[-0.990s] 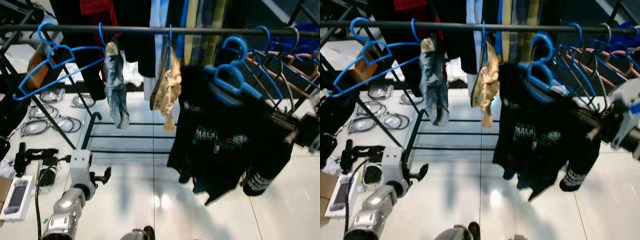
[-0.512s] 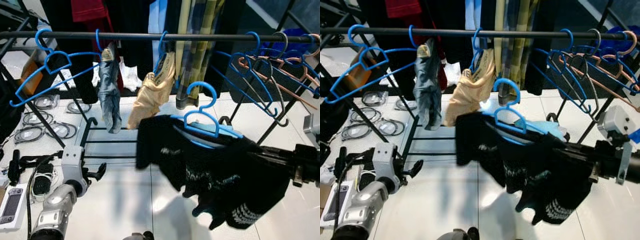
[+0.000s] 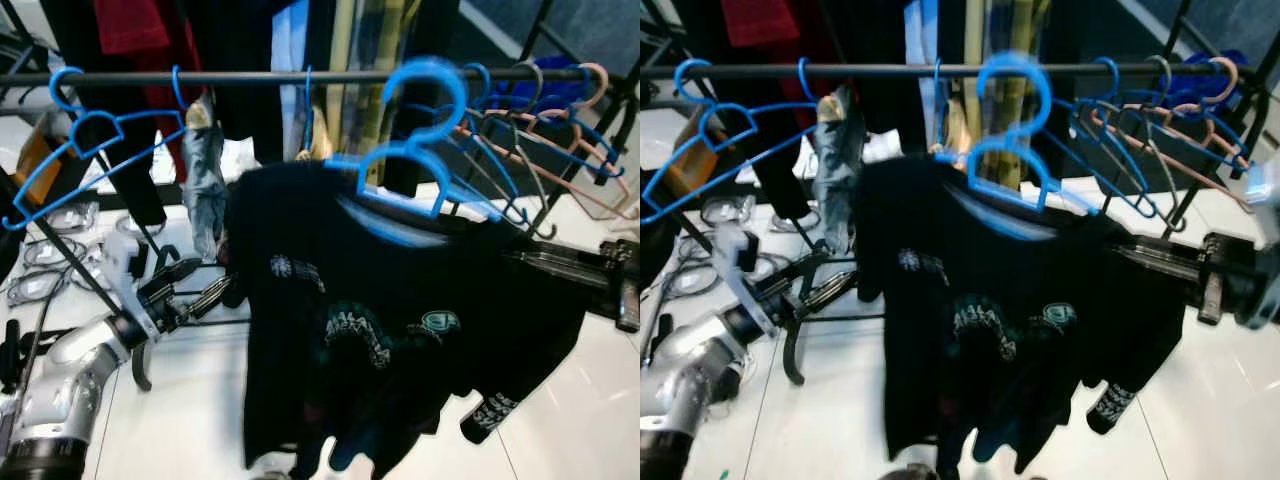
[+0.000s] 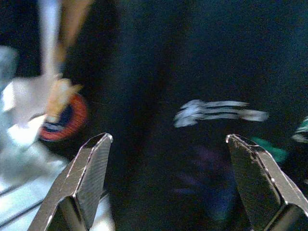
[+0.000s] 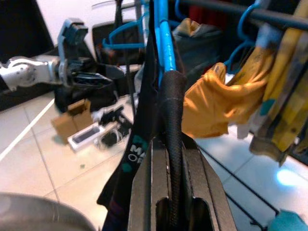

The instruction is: Hang hanger

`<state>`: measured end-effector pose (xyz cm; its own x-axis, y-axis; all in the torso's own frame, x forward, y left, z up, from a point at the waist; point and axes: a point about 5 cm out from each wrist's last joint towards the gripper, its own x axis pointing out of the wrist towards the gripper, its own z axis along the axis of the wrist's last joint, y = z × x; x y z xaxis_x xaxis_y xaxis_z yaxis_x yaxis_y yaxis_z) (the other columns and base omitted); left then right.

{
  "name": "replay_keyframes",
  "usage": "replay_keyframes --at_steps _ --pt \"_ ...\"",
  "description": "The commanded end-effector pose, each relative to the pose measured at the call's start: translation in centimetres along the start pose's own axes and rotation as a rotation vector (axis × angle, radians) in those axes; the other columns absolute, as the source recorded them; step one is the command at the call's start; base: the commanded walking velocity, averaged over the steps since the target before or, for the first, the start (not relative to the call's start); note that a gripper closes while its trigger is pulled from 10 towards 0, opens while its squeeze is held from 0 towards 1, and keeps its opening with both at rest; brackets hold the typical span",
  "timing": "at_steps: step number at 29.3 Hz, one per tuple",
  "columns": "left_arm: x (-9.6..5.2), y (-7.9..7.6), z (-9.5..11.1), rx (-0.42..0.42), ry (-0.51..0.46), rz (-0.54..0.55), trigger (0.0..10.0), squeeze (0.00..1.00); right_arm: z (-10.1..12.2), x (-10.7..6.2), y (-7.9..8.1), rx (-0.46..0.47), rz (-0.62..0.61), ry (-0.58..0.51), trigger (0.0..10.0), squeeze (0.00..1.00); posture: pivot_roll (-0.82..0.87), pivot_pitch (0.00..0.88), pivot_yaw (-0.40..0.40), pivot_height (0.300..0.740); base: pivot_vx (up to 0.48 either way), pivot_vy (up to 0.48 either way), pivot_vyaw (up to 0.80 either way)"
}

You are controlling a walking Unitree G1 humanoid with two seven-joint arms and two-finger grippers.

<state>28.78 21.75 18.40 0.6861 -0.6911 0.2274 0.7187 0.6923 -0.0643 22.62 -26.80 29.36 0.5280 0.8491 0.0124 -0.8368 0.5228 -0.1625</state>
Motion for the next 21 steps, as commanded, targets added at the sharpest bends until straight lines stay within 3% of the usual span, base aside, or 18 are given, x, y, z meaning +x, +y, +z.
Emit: replay_keyframes --at_steps 1,8,9,10,12,21 --pt "0.2 -0.5 1.5 0.012 -0.037 -0.072 10.0 0.0 0.4 0.0 0.0 0.001 0.013 -0.044 0.0 0.0 -0.13 0.128 0.038 0.74 0.0 0.0 0.0" --pt "0.8 -1.1 5.8 0.098 -0.123 -0.196 10.0 0.0 0.2 0.2 0.0 0.021 0.064 -0.02 0.0 0.0 -0.13 0.12 0.036 0.74 0.0 0.0 0.0" --pt "0.8 -1.4 7.6 0.131 -0.156 -0.243 10.0 0.0 0.6 0.1 -0.1 0.019 0.083 -0.019 0.0 0.0 -0.13 0.118 0.036 0.74 0.0 0.0 0.0" --pt "0.8 -1.4 7.6 0.131 -0.156 -0.243 10.0 0.0 0.6 0.1 -0.1 0.019 0.083 -0.019 0.0 0.0 -0.13 0.118 0.036 0.74 0.0 0.0 0.0" --pt "0.7 -2.0 10.2 0.176 -0.2 -0.324 10.0 0.0 1.5 -0.1 -0.2 0.012 0.109 -0.03 0.0 0.0 -0.12 0.114 0.038 0.74 0.0 0.0 0.0" --pt "0.9 -2.4 12.2 0.231 -0.209 -0.387 10.0 0.0 2.7 -0.4 -0.2 0.001 0.143 -0.043 0.0 0.0 -0.13 0.114 0.042 0.74 0.0 0.0 0.0"
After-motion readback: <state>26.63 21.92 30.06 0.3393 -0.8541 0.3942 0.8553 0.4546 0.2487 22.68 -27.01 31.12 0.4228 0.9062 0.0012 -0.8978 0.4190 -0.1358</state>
